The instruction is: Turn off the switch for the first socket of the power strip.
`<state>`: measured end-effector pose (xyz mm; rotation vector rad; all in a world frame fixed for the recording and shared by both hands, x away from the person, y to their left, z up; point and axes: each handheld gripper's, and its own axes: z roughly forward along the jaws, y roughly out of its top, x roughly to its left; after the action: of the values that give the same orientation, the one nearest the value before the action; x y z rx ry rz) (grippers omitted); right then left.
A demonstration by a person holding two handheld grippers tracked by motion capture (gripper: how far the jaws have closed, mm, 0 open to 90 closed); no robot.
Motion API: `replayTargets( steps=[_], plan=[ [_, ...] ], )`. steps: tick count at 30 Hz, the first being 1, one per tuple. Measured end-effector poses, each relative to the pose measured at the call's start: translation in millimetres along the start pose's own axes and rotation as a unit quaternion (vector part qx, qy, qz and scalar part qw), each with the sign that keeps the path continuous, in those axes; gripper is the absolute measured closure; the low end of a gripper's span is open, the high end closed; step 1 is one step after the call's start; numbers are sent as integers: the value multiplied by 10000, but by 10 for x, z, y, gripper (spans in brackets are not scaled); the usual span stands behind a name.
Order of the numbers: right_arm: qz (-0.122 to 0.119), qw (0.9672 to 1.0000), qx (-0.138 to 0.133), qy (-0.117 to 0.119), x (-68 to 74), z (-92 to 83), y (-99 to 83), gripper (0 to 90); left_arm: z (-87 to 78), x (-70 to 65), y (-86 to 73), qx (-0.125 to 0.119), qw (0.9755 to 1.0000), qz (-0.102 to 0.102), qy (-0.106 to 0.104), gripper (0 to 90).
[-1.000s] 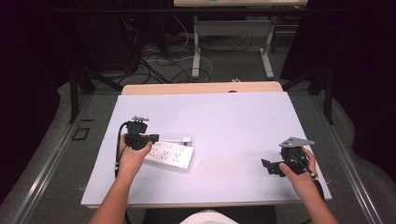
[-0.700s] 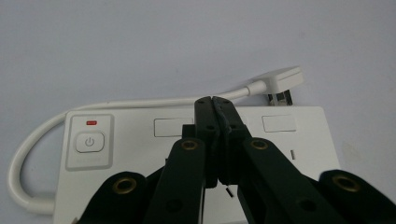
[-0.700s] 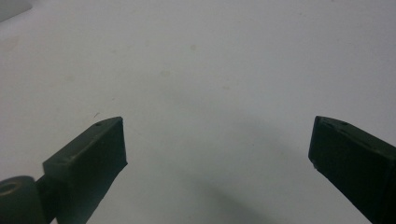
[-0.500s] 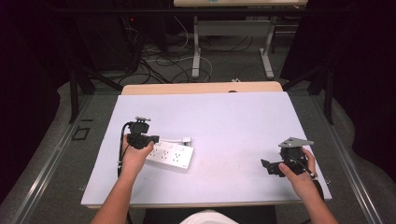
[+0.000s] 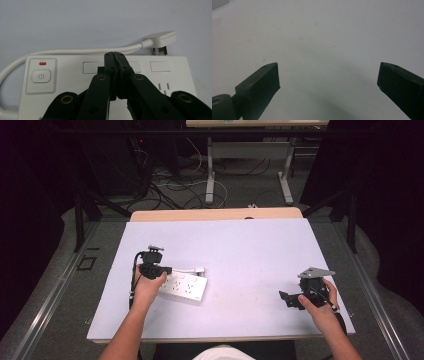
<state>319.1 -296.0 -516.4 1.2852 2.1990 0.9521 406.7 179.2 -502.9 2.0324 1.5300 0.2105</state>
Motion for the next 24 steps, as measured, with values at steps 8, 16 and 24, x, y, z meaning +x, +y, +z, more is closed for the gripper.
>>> replayTargets(
  steps=[8, 16, 24],
  plan=[
    [8, 10000, 10, 8, 1, 3, -1, 38, 83, 37, -8, 35, 10000, -52, 33, 899],
    [38, 10000, 36, 27, 5, 14, -4, 39, 139, 37, -17, 89, 9999, -35, 107, 899],
    [-16, 10000, 30, 26, -1, 20, -7, 39, 150, 33, -10, 88, 9999, 17, 112, 899]
  ],
)
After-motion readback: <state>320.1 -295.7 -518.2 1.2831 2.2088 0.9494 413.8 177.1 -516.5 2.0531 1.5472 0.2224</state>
